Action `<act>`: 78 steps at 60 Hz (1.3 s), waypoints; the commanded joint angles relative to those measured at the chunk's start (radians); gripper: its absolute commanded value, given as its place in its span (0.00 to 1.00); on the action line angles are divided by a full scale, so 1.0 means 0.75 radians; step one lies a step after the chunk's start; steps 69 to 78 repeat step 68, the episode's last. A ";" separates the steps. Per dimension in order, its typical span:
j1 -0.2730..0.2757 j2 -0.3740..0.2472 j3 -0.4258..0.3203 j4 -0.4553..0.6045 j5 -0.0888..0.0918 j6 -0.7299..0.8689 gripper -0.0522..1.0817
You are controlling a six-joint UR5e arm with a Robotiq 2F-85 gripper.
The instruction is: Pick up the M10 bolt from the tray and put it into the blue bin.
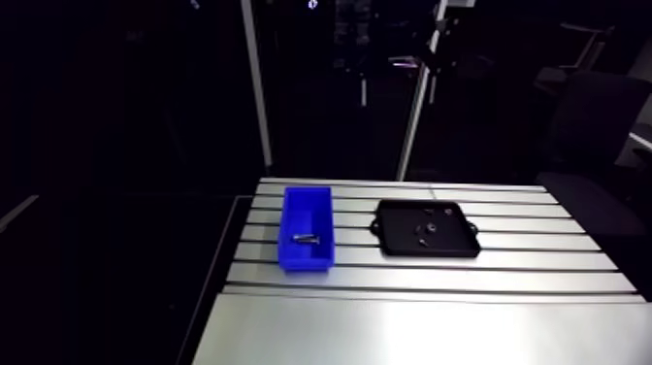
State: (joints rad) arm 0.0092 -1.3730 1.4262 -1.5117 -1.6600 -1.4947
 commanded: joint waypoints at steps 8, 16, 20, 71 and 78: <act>-0.101 -0.058 0.024 0.000 0.081 -0.008 0.05; -0.125 -0.058 0.043 -0.006 0.110 -0.014 0.05; -0.125 -0.058 0.048 -0.010 0.110 -0.015 0.05; -0.127 -0.078 0.073 -0.014 0.104 -0.027 0.05; -0.127 -0.078 0.073 -0.014 0.104 -0.027 0.05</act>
